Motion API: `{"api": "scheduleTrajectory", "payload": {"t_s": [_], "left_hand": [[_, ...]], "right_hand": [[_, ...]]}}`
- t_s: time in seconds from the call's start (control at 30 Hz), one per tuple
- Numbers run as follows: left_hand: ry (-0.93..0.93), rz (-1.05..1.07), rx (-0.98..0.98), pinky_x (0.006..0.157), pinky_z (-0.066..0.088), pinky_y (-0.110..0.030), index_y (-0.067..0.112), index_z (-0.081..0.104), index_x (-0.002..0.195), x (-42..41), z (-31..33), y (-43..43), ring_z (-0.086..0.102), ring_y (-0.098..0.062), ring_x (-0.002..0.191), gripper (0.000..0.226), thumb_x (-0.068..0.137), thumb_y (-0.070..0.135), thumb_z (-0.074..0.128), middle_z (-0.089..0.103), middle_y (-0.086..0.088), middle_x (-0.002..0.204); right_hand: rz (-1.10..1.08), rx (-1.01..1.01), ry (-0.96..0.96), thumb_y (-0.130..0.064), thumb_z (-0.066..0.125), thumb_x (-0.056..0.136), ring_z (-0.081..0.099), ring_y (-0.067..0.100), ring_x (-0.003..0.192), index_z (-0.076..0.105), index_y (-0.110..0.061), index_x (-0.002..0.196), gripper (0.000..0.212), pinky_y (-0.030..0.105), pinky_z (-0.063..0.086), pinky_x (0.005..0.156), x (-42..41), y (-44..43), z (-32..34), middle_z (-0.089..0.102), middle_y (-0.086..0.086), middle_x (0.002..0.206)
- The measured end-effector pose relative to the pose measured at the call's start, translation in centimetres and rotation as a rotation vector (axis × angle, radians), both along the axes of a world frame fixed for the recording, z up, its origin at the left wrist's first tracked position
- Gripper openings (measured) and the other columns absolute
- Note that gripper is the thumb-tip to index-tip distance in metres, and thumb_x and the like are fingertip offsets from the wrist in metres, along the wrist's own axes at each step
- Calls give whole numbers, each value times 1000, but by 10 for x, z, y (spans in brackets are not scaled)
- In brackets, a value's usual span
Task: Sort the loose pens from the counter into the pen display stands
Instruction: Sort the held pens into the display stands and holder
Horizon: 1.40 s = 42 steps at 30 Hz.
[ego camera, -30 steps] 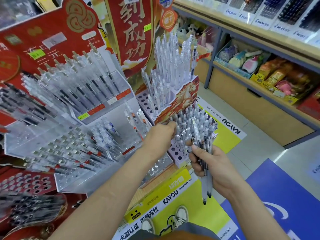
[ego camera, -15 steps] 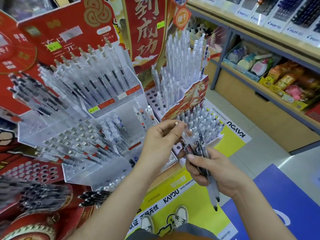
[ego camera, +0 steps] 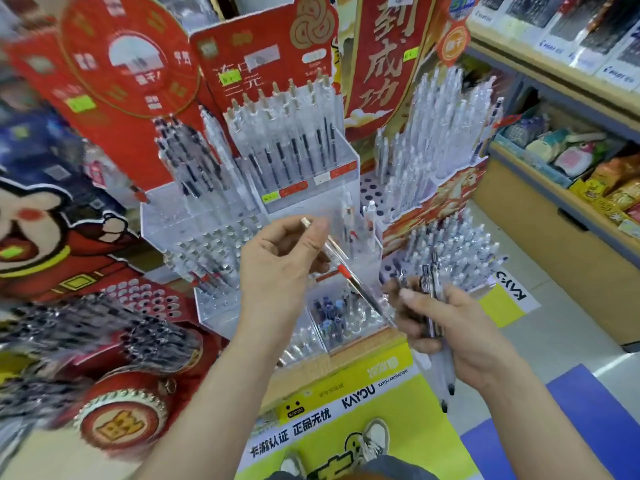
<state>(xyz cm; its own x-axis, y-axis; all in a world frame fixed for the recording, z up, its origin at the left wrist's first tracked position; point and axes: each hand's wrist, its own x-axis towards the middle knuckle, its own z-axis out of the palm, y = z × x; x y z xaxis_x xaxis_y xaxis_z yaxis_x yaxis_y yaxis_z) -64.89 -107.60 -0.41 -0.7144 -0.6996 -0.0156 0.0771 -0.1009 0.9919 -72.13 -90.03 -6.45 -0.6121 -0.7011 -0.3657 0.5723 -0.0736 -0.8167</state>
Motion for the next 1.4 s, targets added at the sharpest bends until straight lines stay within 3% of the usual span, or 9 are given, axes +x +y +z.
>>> {"api": "scheduleTrajectory", "payload": {"t_s": [0.23,0.37,0.47,0.7,0.8,0.97,1.13,1.3,1.4], "left_hand": [[4,-11,-34,49,49,-24,-5,61,89,48,0,-35,54,-12,46,38,68,24,73,62,0,58],[-25,-247,-50,58,53,-24,14,72,93,85,3,-68,57,-14,56,22,73,23,69,61,-15,70],[-60,-417,-72,63,53,-22,21,77,83,114,7,-94,64,-13,64,15,71,19,70,69,-7,73],[-29,-4,-362,55,51,-18,18,72,78,131,26,-151,65,-12,59,13,73,7,78,70,0,65],[-99,48,-541,63,55,-29,19,73,83,124,17,-166,68,-19,67,11,75,18,81,70,-3,72],[-152,55,-674,68,50,-19,22,70,79,104,-4,-161,59,3,64,13,74,17,81,65,16,70],[-197,-18,-795,69,53,-35,13,72,81,94,-20,-154,61,-10,66,9,77,15,80,67,3,70],[-292,-104,-957,63,50,-30,14,73,87,86,-39,-160,60,-16,65,14,80,25,76,67,1,71],[-318,-187,-1192,53,46,-30,9,63,73,82,-39,-157,49,-17,54,26,87,31,68,54,2,57]], "right_hand": [[123,65,212,-10,80,74,33,7,39,63,0,90,26,17,25,37,50,-46,12,48,2,55],[123,59,189,-16,74,73,30,9,41,65,-3,88,22,16,24,39,81,-62,9,46,4,57],[123,50,159,-19,77,69,29,10,43,72,-11,83,17,16,24,39,107,-75,7,45,11,64],[-158,80,4,-11,59,88,42,9,50,74,1,99,22,18,27,36,129,-97,0,52,7,72],[-240,96,36,-8,53,95,46,13,55,71,1,104,22,20,36,40,126,-95,-1,53,6,71],[-286,102,108,-10,55,94,55,16,56,68,-3,105,18,25,47,50,122,-102,0,67,0,77],[-261,75,101,-19,62,81,57,18,57,67,-3,110,34,25,48,51,115,-109,3,64,2,75],[-242,41,71,-10,58,89,61,19,62,64,0,114,27,26,53,54,111,-113,4,69,-1,77],[-227,41,65,-8,56,93,66,21,64,66,0,110,22,28,57,59,111,-115,4,66,5,72]]}}
